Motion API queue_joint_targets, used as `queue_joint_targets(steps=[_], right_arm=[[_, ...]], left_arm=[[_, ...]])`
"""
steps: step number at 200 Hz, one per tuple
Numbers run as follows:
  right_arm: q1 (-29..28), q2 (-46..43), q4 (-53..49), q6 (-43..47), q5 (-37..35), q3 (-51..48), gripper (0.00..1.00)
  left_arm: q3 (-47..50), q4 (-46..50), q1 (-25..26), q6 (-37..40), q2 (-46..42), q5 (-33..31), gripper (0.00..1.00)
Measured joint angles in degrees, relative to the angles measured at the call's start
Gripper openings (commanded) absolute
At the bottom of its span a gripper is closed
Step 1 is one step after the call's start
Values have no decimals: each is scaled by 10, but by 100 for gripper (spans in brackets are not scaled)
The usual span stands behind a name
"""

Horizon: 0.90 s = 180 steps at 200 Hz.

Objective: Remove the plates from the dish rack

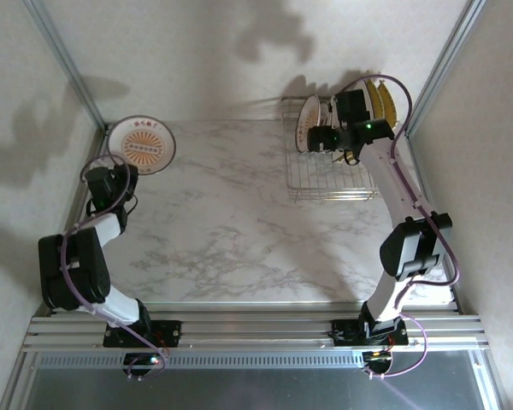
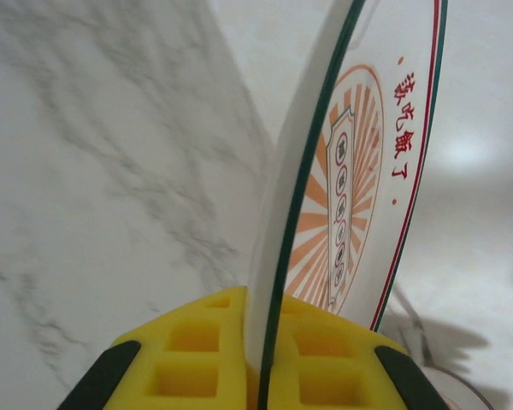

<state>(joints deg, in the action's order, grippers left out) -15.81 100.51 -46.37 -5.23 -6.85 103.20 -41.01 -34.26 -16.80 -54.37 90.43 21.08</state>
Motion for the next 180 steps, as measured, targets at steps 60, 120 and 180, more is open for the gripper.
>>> queue_joint_targets(steps=[60,120,180], right_arm=[[5,-7,-17,11,-7,-15,99],[10,21,-31,12,-7,-12,99],[10,30,-40,12,-7,-9,99]], left_arm=[[-58,-10,-4,-27,154,-17,0],[-101,-21,-4,-34,213,-37,0],[-141,-26,-2,-43,260,-45,0]])
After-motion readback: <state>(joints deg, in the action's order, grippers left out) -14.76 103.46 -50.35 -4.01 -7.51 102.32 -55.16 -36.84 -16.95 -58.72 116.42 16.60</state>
